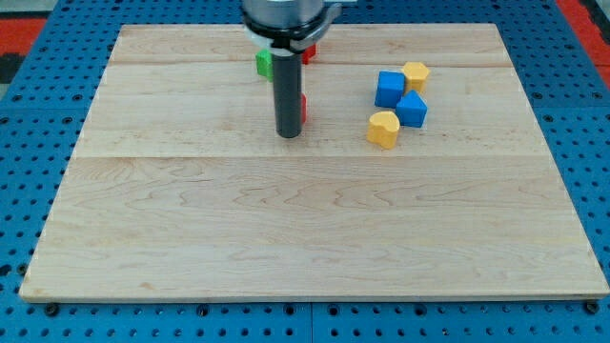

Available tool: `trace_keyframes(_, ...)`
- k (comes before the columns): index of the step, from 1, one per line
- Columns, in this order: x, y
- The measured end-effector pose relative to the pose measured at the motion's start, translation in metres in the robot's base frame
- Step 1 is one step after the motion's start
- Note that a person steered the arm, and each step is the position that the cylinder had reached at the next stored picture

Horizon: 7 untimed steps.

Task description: Move the red circle to the bottom of the red star

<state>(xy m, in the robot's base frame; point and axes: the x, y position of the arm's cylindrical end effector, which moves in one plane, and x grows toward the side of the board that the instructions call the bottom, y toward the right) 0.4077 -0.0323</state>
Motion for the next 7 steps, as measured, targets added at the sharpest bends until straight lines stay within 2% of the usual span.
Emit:
trace_keyframes(2, -0.069, -0.015)
trace_keyframes(3, -0.057, -0.015)
trace_keyframes(4, -0.028, -0.015)
trace_keyframes(5, -0.033, 0.015)
trace_keyframes(6, -0.081, 0.010)
trace_keyframes(7, -0.103, 0.006)
